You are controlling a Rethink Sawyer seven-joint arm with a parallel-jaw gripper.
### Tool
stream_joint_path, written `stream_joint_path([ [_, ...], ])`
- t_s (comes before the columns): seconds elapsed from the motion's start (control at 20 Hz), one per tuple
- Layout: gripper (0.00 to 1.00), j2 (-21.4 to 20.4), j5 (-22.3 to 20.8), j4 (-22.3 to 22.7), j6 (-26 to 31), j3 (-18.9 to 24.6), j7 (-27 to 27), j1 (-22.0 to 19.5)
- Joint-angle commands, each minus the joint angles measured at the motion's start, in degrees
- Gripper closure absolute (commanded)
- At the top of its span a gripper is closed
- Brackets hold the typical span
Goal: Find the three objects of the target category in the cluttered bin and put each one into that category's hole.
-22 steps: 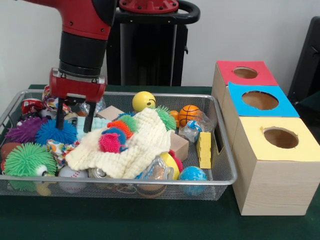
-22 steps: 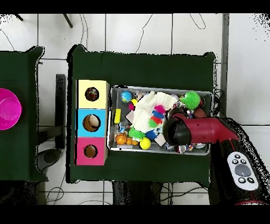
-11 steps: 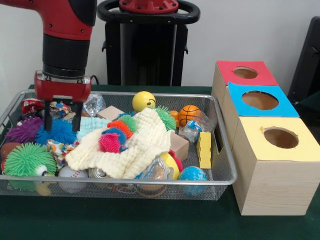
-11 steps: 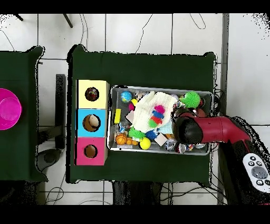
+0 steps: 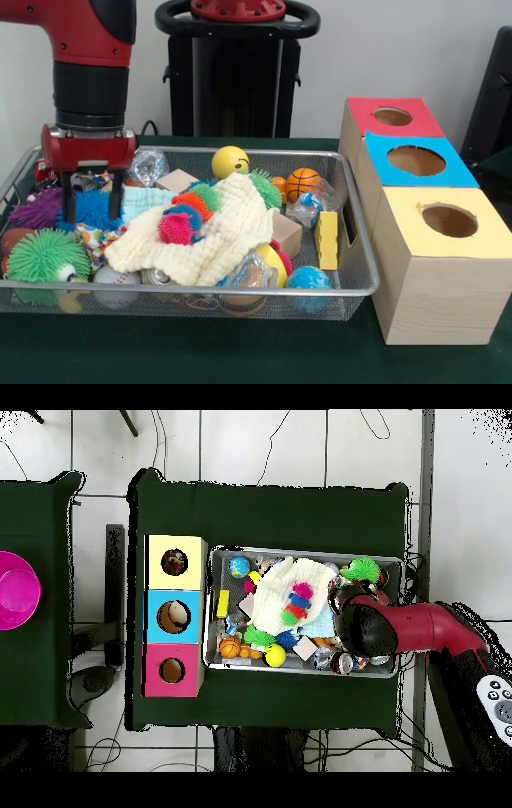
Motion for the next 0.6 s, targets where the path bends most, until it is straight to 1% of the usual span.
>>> stream_joint_path([
  [0.05, 0.00, 4.7, -8.9, 3.4, -3.6, 5.4, -14.3, -4.1],
  [0.25, 0.00, 7.9, -13.2, 1.9, -5.2, 5.1, -14.2, -5.3],
  [0.35, 0.00, 10.6, -14.5, 0.7, -4.8, 5.3, -14.4, -5.6],
  [0.5, 0.00, 13.9, -14.2, 0.2, -3.0, 6.9, -16.2, -6.9],
  [0.55, 0.00, 14.5, -14.3, -0.6, -2.6, 6.9, -15.4, -6.0],
  [0.6, 0.00, 15.3, -14.2, -0.4, -2.5, 7.3, -15.4, -6.5],
])
